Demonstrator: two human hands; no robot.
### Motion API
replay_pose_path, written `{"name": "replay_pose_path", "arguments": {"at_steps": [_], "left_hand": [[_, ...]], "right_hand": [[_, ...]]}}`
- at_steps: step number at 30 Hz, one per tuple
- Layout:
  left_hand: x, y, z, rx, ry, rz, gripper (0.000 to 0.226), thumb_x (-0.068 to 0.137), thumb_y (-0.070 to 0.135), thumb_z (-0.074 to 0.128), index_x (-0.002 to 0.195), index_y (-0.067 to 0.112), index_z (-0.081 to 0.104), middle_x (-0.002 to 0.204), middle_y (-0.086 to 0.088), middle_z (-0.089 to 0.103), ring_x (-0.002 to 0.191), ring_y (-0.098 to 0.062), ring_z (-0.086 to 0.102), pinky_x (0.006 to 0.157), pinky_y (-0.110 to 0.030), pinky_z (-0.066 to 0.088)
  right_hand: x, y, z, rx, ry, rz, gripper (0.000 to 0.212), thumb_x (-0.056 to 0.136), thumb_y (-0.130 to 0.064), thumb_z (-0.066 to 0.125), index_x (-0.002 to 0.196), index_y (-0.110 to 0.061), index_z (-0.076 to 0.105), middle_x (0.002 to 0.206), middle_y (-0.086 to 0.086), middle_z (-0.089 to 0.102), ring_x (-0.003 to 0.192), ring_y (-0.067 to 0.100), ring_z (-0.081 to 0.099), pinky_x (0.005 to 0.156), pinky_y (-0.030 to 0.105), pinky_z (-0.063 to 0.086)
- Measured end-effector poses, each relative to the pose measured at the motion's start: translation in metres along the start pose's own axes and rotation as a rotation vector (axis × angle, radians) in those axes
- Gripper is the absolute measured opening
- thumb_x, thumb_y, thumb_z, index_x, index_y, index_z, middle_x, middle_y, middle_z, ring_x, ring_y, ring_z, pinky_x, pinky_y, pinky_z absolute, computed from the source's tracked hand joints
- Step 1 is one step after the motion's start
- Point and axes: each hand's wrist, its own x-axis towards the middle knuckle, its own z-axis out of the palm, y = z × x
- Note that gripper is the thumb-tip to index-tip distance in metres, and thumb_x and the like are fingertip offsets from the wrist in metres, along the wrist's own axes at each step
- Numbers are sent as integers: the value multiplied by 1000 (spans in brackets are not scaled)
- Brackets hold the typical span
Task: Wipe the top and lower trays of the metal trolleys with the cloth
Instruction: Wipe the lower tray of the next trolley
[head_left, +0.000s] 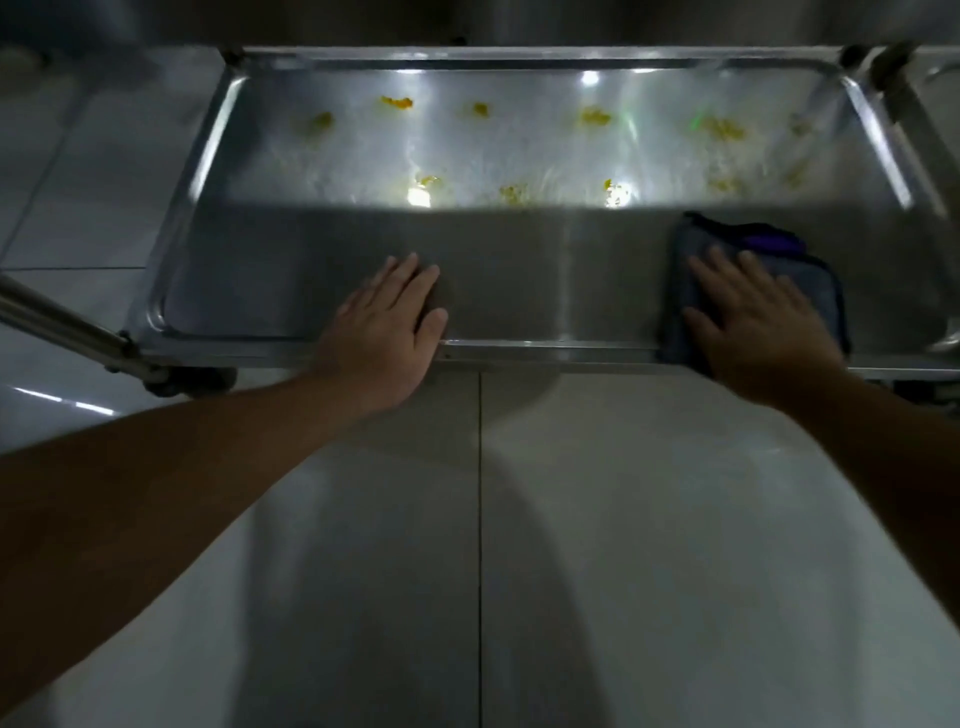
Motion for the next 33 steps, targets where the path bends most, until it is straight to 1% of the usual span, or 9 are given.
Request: {"name": "replay_pose_path", "arguments": {"at_steps": [3, 6, 11, 14, 18, 21, 24, 29, 33], "left_hand": [[0, 0, 1, 17, 21, 15, 59, 112, 48, 28, 167, 25, 28, 176, 1, 19, 162, -19, 12, 128, -39, 12], [0, 0, 2, 39, 32, 15, 58, 113, 46, 31, 166, 23, 29, 175, -1, 21, 162, -21, 14, 128, -40, 14], [1, -1, 5, 72, 41, 28, 71, 104, 54, 20, 166, 20, 32, 174, -5, 25, 161, -24, 18, 129, -42, 17], [1, -1, 6, 82, 56, 38, 72, 104, 55, 18, 165, 19, 34, 173, -8, 27, 161, -27, 21, 129, -45, 21], [-1, 2, 6, 87, 64, 35, 70, 105, 52, 23, 164, 16, 37, 172, -9, 30, 160, -27, 23, 128, -44, 21], [-3, 6, 2, 84, 71, 35, 63, 109, 47, 30, 164, 15, 37, 172, -8, 29, 160, -27, 23, 126, -45, 22], [-4, 8, -3, 94, 50, 42, 61, 111, 42, 32, 163, 12, 37, 172, -9, 29, 160, -28, 24, 127, -47, 25], [-3, 10, -8, 73, -6, 15, 68, 106, 49, 23, 166, 18, 31, 174, -6, 23, 161, -27, 20, 127, -49, 26], [-1, 4, -7, 79, -26, 18, 62, 112, 49, 23, 168, 22, 24, 176, -3, 18, 162, -24, 15, 126, -52, 27]], "right_hand": [[-5, 77, -8, -11, -28, 204, 69, 103, -63, 22, 165, -34, 11, 174, -5, 2, 160, 24, 3, 127, 53, 10], [-6, 120, -12, -111, -135, 319, 70, 103, -54, 28, 166, -24, 14, 174, 1, -6, 159, 31, -5, 126, 58, 5], [-6, 87, -17, -20, -124, 423, 61, 110, -44, 30, 165, -27, 13, 174, -1, -8, 158, 34, -7, 126, 58, 4], [1, 34, -13, 8, -89, 270, 62, 109, -44, 29, 166, -24, 12, 174, 0, -5, 158, 36, -6, 126, 59, 7], [16, -79, 0, -12, -65, -28, 65, 107, -49, 24, 166, -25, 12, 174, 1, -3, 158, 38, -5, 124, 57, 3], [23, -163, 11, 28, -74, -252, 67, 106, -52, 20, 166, -28, 3, 174, -5, -3, 159, 31, -9, 125, 52, -3], [34, -195, 12, 67, -109, -396, 64, 108, -53, 18, 166, -31, 2, 173, -9, -4, 159, 24, -11, 125, 49, -7], [38, -126, 8, 68, -41, -391, 66, 104, -61, 28, 164, -37, 16, 172, -12, 11, 159, 20, 4, 126, 46, 2], [49, 1, -4, 84, -5, -116, 75, 96, -63, 29, 163, -30, 25, 172, -1, 18, 158, 29, 12, 125, 53, 13]]}}
